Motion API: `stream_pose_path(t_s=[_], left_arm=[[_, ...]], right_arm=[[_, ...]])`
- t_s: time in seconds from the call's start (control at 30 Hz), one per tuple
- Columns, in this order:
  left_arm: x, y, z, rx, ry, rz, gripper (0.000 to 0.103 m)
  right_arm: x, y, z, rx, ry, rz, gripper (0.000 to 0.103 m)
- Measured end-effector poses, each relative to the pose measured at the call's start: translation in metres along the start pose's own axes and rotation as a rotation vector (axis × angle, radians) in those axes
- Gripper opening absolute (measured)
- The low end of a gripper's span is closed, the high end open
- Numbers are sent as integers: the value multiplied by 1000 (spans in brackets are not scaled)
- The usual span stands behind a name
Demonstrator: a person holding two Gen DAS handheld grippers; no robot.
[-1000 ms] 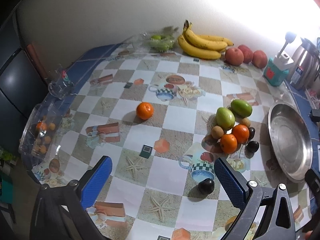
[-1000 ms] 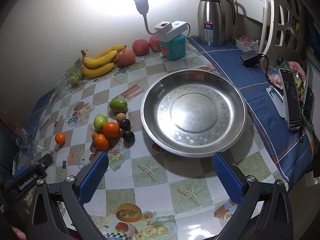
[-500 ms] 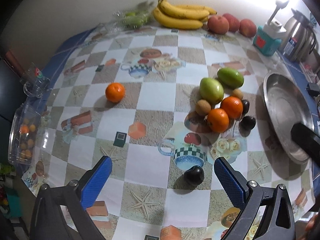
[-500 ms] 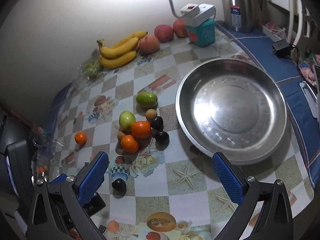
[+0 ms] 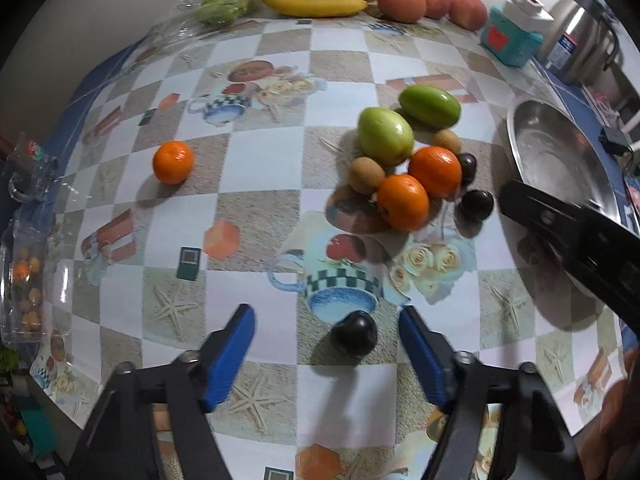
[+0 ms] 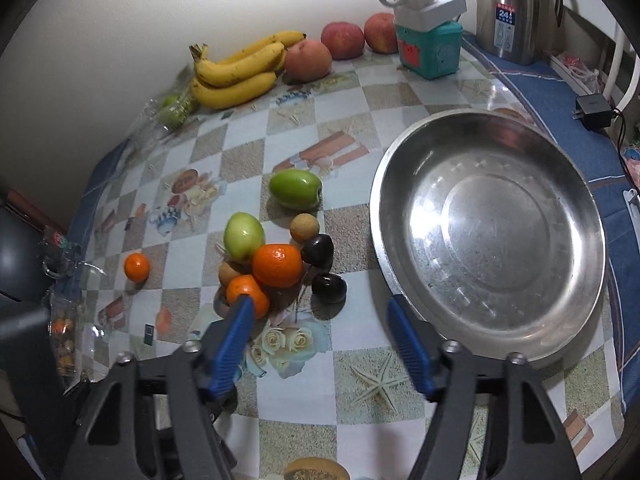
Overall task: Organize fruits
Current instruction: 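Close the left tool on a black plum while the right tool grasps another black plum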
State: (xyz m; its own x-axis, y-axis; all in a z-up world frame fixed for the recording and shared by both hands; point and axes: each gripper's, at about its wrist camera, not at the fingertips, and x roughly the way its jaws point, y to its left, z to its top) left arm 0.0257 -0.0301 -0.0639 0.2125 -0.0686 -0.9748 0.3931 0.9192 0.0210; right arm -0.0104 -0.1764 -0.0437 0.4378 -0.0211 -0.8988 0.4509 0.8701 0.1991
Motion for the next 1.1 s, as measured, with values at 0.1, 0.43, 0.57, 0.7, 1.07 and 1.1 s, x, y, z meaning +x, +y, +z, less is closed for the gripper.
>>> stream_pose_path(t_s=[0.1, 0.43, 0.57, 0.7, 1.07, 1.1], left_arm=[[2, -4, -2, 14, 23, -30, 60], [9, -13, -6, 43, 76, -47, 27], [12, -18, -5, 56, 70, -42, 26], [7, -15, 2, 46, 47, -45, 26], [-4, 12, 35, -68, -58, -55, 26], [-5, 16, 36, -79, -66, -58, 26]], right_arm=[[8, 0, 2, -1, 19, -20, 49], [28, 3, 6, -28, 58, -69, 31], [35, 3, 7, -33, 73, -75, 29], [40, 5, 9, -36, 80, -80, 28], [51, 5, 13, -30, 96, -75, 24], [51, 6, 13, -30, 96, -74, 23]])
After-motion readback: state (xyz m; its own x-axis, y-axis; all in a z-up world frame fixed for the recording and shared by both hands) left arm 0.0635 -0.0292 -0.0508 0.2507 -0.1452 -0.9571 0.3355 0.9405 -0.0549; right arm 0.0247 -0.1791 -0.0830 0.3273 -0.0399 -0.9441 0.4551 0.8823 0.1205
